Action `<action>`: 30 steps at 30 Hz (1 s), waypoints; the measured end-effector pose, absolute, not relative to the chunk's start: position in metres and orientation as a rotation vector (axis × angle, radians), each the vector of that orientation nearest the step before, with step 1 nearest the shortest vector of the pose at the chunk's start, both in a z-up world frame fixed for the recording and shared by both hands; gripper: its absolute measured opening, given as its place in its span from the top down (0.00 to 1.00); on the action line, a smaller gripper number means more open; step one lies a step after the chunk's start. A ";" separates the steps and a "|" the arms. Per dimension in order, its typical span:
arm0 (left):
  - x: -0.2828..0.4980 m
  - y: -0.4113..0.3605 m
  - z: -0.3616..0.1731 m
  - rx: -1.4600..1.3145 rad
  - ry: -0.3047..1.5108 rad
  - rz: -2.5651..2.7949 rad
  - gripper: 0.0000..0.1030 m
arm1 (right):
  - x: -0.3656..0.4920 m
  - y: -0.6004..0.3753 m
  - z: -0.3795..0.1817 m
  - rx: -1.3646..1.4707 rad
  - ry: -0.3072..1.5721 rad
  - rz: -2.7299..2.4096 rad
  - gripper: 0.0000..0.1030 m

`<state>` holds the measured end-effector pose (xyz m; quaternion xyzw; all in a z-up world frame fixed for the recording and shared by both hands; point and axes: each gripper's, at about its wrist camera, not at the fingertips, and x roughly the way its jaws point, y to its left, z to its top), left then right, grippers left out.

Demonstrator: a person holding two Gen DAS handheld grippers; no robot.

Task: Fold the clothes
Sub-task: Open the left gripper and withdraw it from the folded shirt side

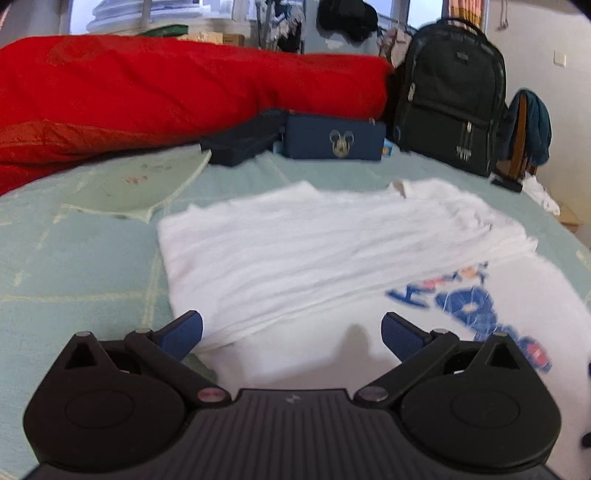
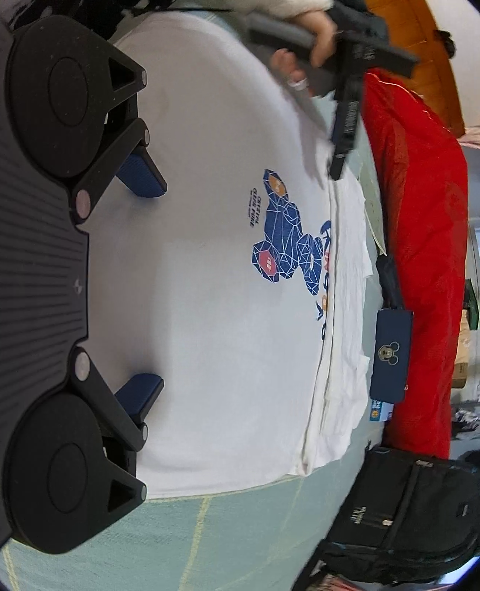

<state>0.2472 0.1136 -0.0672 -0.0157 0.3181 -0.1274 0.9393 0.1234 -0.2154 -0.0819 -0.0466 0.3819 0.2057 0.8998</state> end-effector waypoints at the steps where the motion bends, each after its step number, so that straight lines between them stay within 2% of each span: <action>1: 0.248 0.113 -0.062 -0.034 0.630 -0.276 0.01 | 0.123 -0.215 -0.082 -0.098 0.788 0.423 0.00; 4: 0.265 0.107 -0.058 -0.023 0.616 -0.289 0.01 | 0.123 -0.216 -0.083 -0.083 0.785 0.417 0.00; 8: 0.287 0.108 -0.083 -0.069 0.742 -0.246 0.01 | 0.122 -0.215 -0.084 -0.087 0.786 0.410 0.00; 11: 0.275 0.113 -0.089 -0.063 0.717 -0.249 0.01 | 0.122 -0.216 -0.084 -0.082 0.787 0.411 0.00; 16: 0.275 0.114 -0.062 -0.050 0.717 -0.236 0.01 | 0.119 -0.216 -0.086 -0.083 0.769 0.409 0.00; 20: 0.305 0.105 -0.049 -0.065 0.690 -0.262 0.01 | 0.117 -0.215 -0.087 -0.087 0.756 0.406 0.00; 27: 0.352 0.106 -0.089 -0.111 0.787 -0.178 0.01 | 0.117 -0.219 -0.087 -0.086 0.750 0.427 0.00; 30: 0.342 0.111 -0.077 -0.112 0.783 -0.153 0.01 | 0.116 -0.219 -0.088 -0.086 0.743 0.433 0.00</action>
